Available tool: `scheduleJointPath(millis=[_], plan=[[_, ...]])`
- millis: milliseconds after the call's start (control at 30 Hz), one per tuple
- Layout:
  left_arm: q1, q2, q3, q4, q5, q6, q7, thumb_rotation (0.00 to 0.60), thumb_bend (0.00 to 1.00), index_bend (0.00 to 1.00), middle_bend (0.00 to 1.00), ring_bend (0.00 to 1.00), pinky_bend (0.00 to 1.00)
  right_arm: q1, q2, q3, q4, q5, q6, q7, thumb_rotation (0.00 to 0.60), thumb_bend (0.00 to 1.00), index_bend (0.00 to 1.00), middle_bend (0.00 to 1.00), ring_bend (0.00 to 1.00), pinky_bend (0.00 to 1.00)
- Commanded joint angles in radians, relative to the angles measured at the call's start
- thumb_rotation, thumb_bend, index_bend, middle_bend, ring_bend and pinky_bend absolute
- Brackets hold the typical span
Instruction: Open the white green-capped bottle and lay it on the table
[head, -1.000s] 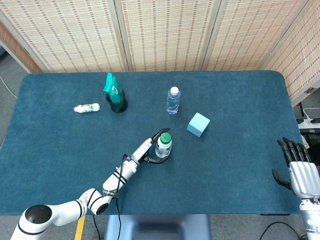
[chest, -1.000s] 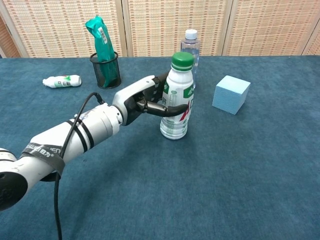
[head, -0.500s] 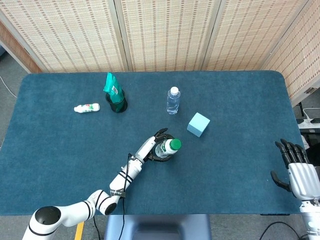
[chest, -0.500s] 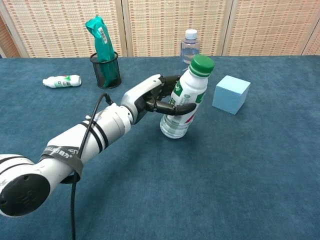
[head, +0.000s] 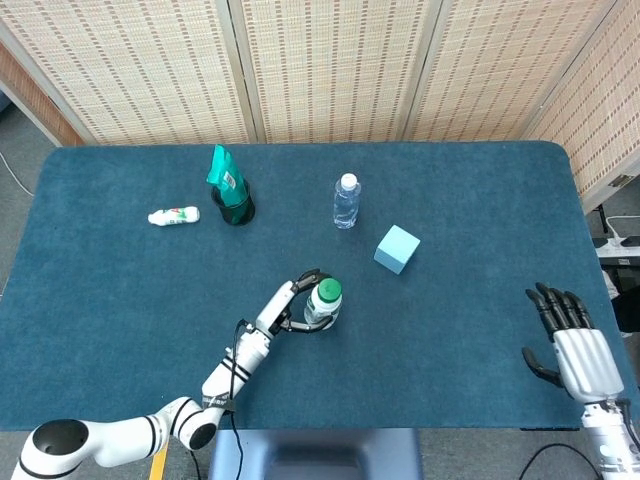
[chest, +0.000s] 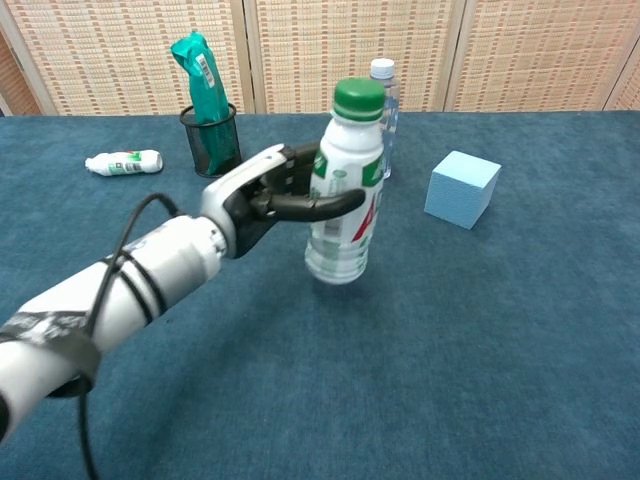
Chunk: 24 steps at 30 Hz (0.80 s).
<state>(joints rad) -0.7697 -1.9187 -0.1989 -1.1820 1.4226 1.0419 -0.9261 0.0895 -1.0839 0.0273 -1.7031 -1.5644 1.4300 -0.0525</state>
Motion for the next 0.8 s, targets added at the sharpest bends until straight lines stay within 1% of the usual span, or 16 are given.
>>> scheduleJointPath(millis=[33,167,233,300,400,500,600,800], plan=[[0.055,0.048,0.049,-0.062,0.014,0.04,0.033,0.6,0.73,0.68,0.7,0.18,0.0,0.048,0.006,-0.007,-0.061,-0.058,-0.048,-0.045,0.6,0.26,0.0,0.0,0.0,0.0],[0.094,0.088,0.082,-0.104,0.036,0.078,0.071,0.6,0.75,0.69,0.72,0.18,0.0,0.12,0.009,0.004,-0.142,-0.135,-0.108,-0.086,0.6,0.26,0.0,0.0,0.0,0.0],[0.106,0.094,0.091,-0.11,0.037,0.084,0.084,0.6,0.75,0.7,0.72,0.19,0.0,0.162,0.009,0.014,-0.181,-0.153,-0.155,-0.098,0.6,0.26,0.0,0.0,0.0,0.0],[0.117,0.092,0.093,-0.113,0.03,0.088,0.094,0.6,0.75,0.7,0.72,0.19,0.0,0.216,0.009,0.035,-0.231,-0.144,-0.222,-0.112,0.6,0.26,0.0,0.0,0.0,0.0],[0.129,0.074,0.09,-0.1,0.03,0.104,0.111,0.6,0.76,0.71,0.73,0.19,0.0,0.29,0.016,0.07,-0.304,-0.089,-0.331,-0.146,0.6,0.26,0.01,0.0,0.0,0.0],[0.133,0.055,0.079,-0.081,0.018,0.103,0.107,0.6,0.77,0.71,0.74,0.19,0.0,0.349,0.02,0.108,-0.36,-0.017,-0.408,-0.204,0.6,0.26,0.03,0.0,0.0,0.0],[0.136,0.043,0.069,-0.068,0.008,0.093,0.086,0.6,0.78,0.72,0.75,0.2,0.0,0.389,0.016,0.133,-0.406,0.052,-0.449,-0.275,0.6,0.26,0.04,0.0,0.0,0.0],[0.141,0.017,0.071,-0.021,0.007,0.08,0.081,0.6,0.79,0.72,0.75,0.2,0.0,0.445,-0.004,0.148,-0.45,0.178,-0.492,-0.397,0.6,0.26,0.04,0.0,0.0,0.0]])
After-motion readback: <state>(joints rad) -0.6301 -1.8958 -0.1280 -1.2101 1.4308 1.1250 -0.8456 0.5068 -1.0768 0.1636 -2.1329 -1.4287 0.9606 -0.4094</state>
